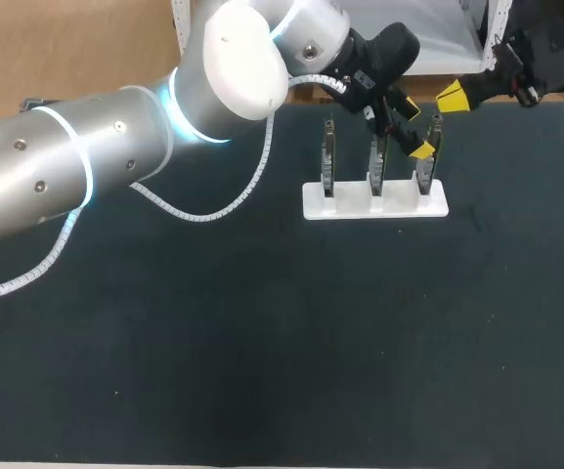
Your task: Pick up the optical module with the left hand, and insert it into the network port with the right hand.
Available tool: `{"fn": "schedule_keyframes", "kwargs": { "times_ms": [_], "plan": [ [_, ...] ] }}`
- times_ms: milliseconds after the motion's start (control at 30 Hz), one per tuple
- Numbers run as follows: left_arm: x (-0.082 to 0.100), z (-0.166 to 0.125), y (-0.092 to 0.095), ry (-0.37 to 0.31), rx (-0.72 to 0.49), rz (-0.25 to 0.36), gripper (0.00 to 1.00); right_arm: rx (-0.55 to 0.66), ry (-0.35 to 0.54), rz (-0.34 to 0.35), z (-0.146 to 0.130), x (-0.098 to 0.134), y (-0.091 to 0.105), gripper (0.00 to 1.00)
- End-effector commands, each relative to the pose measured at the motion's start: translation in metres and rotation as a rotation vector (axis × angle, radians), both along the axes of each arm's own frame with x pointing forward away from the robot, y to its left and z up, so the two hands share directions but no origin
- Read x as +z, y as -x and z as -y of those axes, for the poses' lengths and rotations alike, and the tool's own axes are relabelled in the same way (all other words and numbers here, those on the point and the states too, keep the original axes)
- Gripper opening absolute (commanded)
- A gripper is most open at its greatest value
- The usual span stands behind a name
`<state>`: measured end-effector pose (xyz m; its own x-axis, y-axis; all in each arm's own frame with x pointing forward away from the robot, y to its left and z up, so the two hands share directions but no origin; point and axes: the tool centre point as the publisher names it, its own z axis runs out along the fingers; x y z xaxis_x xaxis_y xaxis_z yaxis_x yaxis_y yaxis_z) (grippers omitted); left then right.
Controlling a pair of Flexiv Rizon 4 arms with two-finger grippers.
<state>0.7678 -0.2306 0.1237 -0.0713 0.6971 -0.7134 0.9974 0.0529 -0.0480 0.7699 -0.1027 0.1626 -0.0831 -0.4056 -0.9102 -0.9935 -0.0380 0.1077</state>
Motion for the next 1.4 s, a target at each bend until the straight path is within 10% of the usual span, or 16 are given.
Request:
{"fn": "schedule_keyframes", "kwargs": {
  "times_ms": [33,900,1400],
  "plan": [
    [0.001,0.001,-0.001,-0.005,0.0,-0.002,1.0,0.006,-0.008,-0.013,0.0,-0.006,-0.005,0.0],
    [0.001,0.001,-0.001,-0.005,0.0,-0.002,1.0,-0.01,0.006,-0.086,0.0,-0.032,0.0,0.0],
    [0.001,0.001,-0.001,-0.005,0.0,-0.002,1.0,-0.049,-0.036,0.002,0.002,0.001,-0.008,0.0]
  ]
}}
